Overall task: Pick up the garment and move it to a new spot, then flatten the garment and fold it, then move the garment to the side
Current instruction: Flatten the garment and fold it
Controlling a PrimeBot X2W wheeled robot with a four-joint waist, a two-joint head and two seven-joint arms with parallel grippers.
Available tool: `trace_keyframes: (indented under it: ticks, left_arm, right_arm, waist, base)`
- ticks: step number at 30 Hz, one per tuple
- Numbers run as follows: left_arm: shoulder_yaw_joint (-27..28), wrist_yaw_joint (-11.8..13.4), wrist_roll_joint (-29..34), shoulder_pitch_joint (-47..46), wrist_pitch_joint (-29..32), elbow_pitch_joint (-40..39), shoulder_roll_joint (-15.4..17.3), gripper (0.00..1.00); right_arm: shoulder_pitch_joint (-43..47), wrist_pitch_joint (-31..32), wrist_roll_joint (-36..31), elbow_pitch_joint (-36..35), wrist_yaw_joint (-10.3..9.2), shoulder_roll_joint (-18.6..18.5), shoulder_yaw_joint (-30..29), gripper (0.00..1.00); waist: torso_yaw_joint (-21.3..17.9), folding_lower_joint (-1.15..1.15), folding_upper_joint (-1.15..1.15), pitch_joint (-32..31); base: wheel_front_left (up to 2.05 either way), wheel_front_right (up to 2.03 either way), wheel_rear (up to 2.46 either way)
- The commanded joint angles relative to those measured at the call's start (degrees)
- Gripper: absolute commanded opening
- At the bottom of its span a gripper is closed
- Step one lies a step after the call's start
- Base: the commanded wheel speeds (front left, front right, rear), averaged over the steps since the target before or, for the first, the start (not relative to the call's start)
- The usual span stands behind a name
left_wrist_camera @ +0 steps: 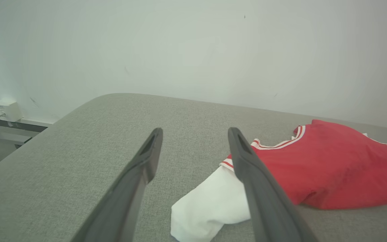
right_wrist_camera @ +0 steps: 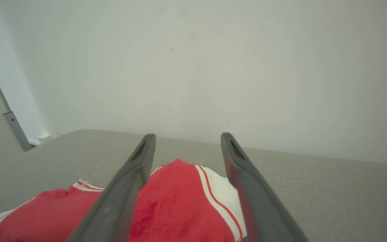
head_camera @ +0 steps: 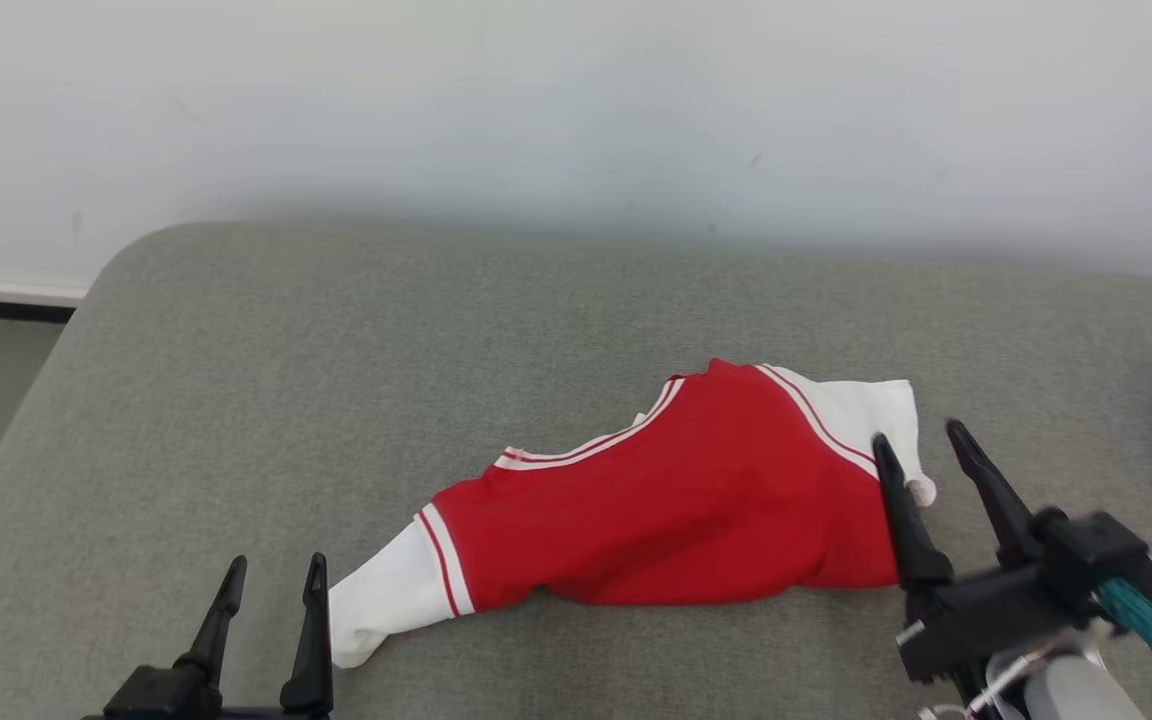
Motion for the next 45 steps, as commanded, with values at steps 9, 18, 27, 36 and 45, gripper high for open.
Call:
trace_keyframes:
  ticks: [9,18,27,36,45]
  left_arm:
    - [1.4,0.1,1.1,2.1,-0.2,-1.1,0.3,1.0]
    - [1.3,0.1,1.3,1.0,-0.2,-0.8,0.7,1.0]
    - [-2.4,0.1,0.3,-7.9,0.0,1.3,6.4,1.0]
    - [-10.4,0.0,-9.0,-22.2,6.7,4.3,14.4,1.0]
    - [-20.4,0.1,-20.0,-29.2,12.3,9.2,21.2,1.0]
  right_arm:
    - [14.2,0.0,-3.2,-8.3,-0.14,4.9,-11.3,1.0]
    - [16.3,0.0,-5.0,-9.9,-0.14,7.0,-12.4,1.0]
    - [13.4,0.0,-5.4,-9.2,-0.14,7.8,-11.4,1.0]
    - [10.7,0.0,-5.2,-7.5,-0.14,8.6,-11.8,1.0]
    - [9.0,0.0,-5.0,-6.1,-0.14,9.3,-11.7,1.0]
  waist:
    - [-3.6,0.01,0.0,-1.4]
    - [-4.6,0.01,0.0,-0.6]
    - [-6.7,0.01,0.0,1.8]
    - [-11.3,0.01,0.0,5.3]
    - [-14.6,0.01,0.0,7.8]
  base:
    - [0.0,0.0,0.0]
    - [0.0,0.0,0.0]
    - [0.0,0.0,0.0]
    - [0.0,0.0,0.0]
    - [0.0,0.0,0.0]
